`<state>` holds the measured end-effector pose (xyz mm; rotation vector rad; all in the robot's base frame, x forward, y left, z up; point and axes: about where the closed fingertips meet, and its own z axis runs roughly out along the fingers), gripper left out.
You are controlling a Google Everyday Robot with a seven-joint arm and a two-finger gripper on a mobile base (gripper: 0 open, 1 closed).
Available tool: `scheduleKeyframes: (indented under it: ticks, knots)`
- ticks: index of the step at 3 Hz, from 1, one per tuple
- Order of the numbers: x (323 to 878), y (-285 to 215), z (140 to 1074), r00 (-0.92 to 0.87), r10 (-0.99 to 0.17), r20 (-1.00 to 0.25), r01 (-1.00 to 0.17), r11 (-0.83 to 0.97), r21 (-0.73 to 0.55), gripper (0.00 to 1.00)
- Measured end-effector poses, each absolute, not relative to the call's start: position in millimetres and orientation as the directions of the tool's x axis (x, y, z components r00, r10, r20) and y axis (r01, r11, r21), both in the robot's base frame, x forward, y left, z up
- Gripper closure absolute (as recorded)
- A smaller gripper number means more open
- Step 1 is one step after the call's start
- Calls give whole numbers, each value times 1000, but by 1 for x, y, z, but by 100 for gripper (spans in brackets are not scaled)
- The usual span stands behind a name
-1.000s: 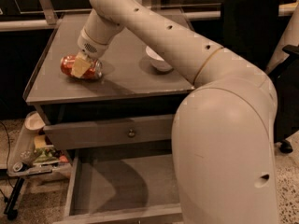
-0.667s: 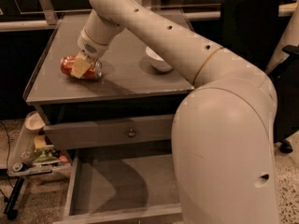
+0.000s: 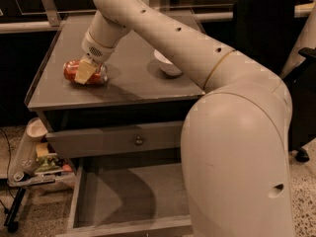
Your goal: Pick coke can from middle drawer and place on counter
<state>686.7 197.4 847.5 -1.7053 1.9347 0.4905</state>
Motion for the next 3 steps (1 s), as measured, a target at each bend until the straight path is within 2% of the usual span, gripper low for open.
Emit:
scheduleKeyframes:
  ticks: [1,2,3]
  knots:
    - [687,197,847,-81,-803,-591,-987,146,-63,12]
    - [687,197,847,-81,-803,-591,-987,146,-63,0]
    - [687,197,847,-81,-803,-591,-987,146,-63,0]
